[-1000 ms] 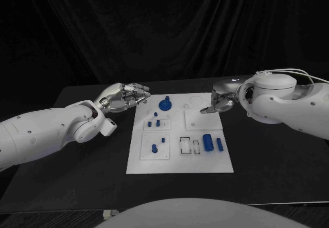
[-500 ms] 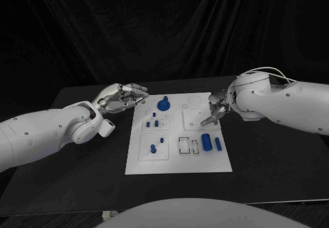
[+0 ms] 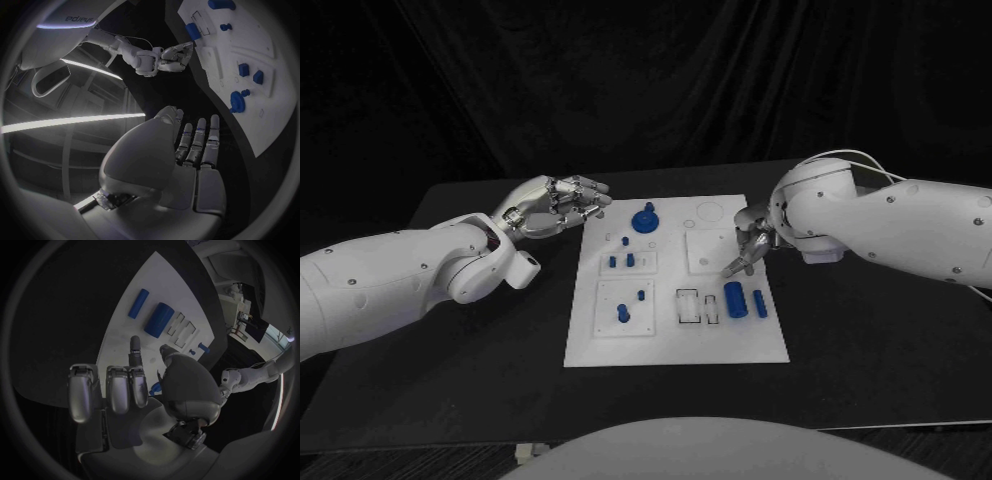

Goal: Assemble the parts on the task board

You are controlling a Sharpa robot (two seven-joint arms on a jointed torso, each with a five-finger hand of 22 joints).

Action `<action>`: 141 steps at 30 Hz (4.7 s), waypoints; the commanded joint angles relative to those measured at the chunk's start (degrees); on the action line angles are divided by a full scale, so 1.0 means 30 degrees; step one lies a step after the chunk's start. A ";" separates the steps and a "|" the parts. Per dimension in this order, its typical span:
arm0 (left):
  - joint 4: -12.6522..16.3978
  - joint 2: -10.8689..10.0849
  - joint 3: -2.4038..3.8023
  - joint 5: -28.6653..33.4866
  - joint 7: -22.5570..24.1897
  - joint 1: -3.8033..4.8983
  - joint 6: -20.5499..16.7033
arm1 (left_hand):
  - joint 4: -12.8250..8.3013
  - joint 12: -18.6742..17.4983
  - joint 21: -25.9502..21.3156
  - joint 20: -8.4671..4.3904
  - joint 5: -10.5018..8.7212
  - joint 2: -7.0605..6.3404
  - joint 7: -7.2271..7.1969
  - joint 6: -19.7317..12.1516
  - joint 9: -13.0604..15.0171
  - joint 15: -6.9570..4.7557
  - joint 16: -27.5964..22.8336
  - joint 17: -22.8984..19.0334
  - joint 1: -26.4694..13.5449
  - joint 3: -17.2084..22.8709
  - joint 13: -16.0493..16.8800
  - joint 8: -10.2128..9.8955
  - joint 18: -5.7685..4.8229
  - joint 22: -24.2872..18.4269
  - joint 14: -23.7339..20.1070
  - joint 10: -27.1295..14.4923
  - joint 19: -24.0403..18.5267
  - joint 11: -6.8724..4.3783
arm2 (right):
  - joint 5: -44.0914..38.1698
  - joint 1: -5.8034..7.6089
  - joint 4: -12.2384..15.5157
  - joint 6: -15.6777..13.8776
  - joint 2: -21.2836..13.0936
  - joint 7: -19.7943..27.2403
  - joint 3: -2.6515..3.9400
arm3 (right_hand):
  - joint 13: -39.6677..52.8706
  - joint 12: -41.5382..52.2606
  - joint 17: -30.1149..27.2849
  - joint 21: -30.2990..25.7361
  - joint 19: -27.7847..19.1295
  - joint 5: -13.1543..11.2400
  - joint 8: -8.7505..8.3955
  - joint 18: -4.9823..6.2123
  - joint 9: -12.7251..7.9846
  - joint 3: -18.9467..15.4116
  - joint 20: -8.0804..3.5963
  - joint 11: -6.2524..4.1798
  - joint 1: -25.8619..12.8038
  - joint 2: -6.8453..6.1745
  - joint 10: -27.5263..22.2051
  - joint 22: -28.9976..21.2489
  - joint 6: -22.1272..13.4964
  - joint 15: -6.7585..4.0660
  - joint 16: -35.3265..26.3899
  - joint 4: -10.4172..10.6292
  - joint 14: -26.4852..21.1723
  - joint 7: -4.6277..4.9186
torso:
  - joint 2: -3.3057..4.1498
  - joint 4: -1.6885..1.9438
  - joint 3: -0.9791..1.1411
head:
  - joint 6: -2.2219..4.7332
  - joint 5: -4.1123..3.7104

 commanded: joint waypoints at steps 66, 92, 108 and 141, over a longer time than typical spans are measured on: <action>-0.0076 0.0156 0.0020 0.0170 -0.0458 -0.0024 0.0432 | -0.0001 0.0133 0.0122 -0.0024 0.0186 -0.0037 0.0201 0.0133 0.0056 0.0108 0.0110 -0.0009 0.0171 0.0127 -0.0009 0.0116 -0.0178 0.0055 0.0079 0.0070 -0.0073 0.0192 | 0.0810 -0.1424 -0.0940 -0.0869 0.0788 -0.0938 0.0007 | 0.5024 0.0047 0.4000 -0.4982 0.0257 0.4607 0.2788 0.1093 0.8737 0.0677 -0.0532 -0.0664 -0.0282 0.0674 0.1949 0.3101 -0.1534 -0.0752 -0.0444 -0.1696 0.1774 -0.0738 | -0.0003 -0.0010 0.0001 | -0.0002 0.0164; -0.0252 0.0288 0.0020 0.0170 -0.0597 -0.0040 0.0578 | -0.0002 0.0136 0.0124 -0.0018 0.0195 -0.0037 0.0217 0.0149 0.0061 0.0133 0.0114 -0.0010 0.0178 0.0140 -0.0012 0.0125 -0.0196 0.0065 0.0087 0.0080 -0.0078 0.0215 | 0.2150 -0.1000 -0.0028 -0.2327 0.0501 -0.0698 0.0012 | 0.5024 0.0047 0.3502 -0.5589 0.0107 0.4574 0.2765 0.1200 0.9346 0.0829 -0.0513 -0.0612 -0.0079 0.0556 0.1949 0.2914 -0.2042 -0.0720 -0.0702 -0.1922 0.1657 -0.0666 | -0.0005 -0.0006 0.0007 | -0.0002 0.0204; -0.0312 0.0361 0.0020 0.0170 -0.0673 -0.0053 0.0750 | -0.0009 0.0131 0.0126 -0.0019 0.0214 -0.0028 0.0236 0.0138 0.0062 0.0152 0.0110 -0.0013 0.0199 0.0172 -0.0019 0.0119 -0.0220 0.0079 0.0081 0.0079 -0.0089 0.0238 | 0.3473 -0.0851 -0.0431 -0.1810 0.1856 -0.0335 0.0013 | 0.5024 0.0047 0.3513 -0.5416 0.0185 0.4647 0.2661 0.1157 0.9486 0.1013 -0.0498 -0.0587 0.0195 0.0600 0.1949 0.2978 -0.2197 -0.0704 -0.0703 -0.2119 0.1662 -0.0635 | 0.0013 0.0019 0.0006 | -0.0002 0.0262; -0.0289 0.0380 0.0020 0.0170 -0.0785 -0.0060 0.0911 | -0.0036 0.0125 0.0129 -0.0020 0.0243 -0.0011 0.0239 0.0121 0.0061 0.0180 0.0109 -0.0014 0.0242 0.0218 -0.0023 0.0110 -0.0243 0.0095 0.0078 0.0075 -0.0099 0.0264 | 0.3648 -0.1347 -0.0984 -0.0970 0.3015 -0.0612 0.0011 | 0.5024 0.0047 0.3219 -0.5739 0.0195 0.2001 0.1986 0.1197 0.9649 0.0683 -0.0379 -0.0412 -0.0338 0.0616 0.1949 0.2953 -0.2433 -0.0569 -0.0875 -0.1825 0.1608 -0.0431 | 0.0002 -0.0006 0.0006 | -0.0002 0.0322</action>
